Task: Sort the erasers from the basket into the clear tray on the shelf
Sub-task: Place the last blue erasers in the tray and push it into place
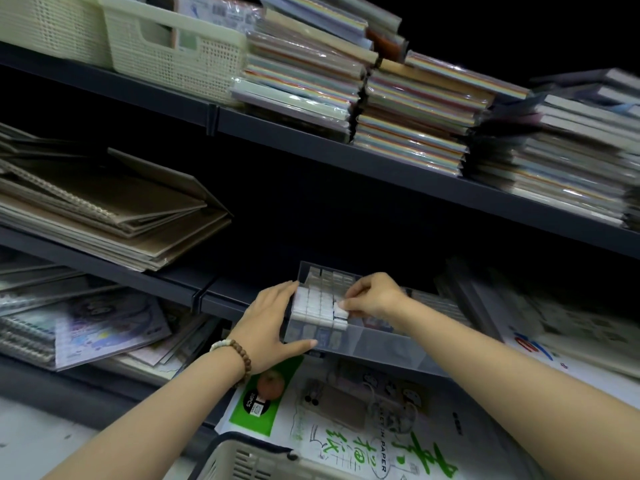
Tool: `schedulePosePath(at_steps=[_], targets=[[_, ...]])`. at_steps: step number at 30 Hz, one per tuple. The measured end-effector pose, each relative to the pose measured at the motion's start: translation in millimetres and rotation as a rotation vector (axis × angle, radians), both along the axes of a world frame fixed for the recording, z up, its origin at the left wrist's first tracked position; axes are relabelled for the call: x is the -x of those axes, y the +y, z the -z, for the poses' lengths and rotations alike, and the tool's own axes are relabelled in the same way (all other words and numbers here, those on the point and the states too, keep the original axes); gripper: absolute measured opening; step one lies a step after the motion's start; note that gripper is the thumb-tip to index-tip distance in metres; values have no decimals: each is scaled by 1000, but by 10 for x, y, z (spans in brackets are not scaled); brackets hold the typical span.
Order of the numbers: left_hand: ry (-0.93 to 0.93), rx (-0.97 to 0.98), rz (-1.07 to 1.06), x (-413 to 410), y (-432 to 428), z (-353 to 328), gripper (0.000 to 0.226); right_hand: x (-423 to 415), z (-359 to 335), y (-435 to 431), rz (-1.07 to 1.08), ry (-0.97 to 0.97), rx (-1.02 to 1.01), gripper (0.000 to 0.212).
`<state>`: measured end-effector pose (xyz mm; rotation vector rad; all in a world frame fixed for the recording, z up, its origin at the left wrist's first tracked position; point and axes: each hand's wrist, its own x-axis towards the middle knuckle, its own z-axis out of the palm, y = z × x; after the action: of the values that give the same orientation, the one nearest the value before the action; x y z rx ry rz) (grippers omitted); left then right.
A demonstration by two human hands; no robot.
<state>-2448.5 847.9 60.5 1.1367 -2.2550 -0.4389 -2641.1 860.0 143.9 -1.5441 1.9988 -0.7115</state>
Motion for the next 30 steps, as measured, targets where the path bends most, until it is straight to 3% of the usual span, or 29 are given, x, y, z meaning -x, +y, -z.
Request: schedulePosePath(at_steps=[4, 8, 13, 15, 17, 19, 22, 26, 30], targets=[[-76, 190, 42, 143, 63, -78, 90, 55, 97, 78, -66, -20, 112, 17], [-292, 242, 154, 368, 132, -83, 88, 257, 138, 197, 15, -216, 234, 17], [-446, 286, 137, 483, 79, -112, 77, 387, -63, 286, -46, -515, -22, 34], [-400, 245, 129, 469, 73, -100, 74, 335, -185, 259, -78, -549, -112, 40], [-275, 197, 109, 385, 72, -72, 72, 239, -224, 211, -102, -446, -216, 44], [-29, 170, 28, 259, 39, -59, 71, 147, -183, 141, -123, -244, -263, 49], [371, -115, -63, 142, -30, -77, 82, 27, -175, -5, -120, -6, -237, 55], [310, -378, -14, 161, -81, 8, 82, -100, -212, -176, -114, 53, -370, 76], [285, -491, 48, 153, -143, 72, 73, -156, -92, -284, -82, 34, -475, 89]])
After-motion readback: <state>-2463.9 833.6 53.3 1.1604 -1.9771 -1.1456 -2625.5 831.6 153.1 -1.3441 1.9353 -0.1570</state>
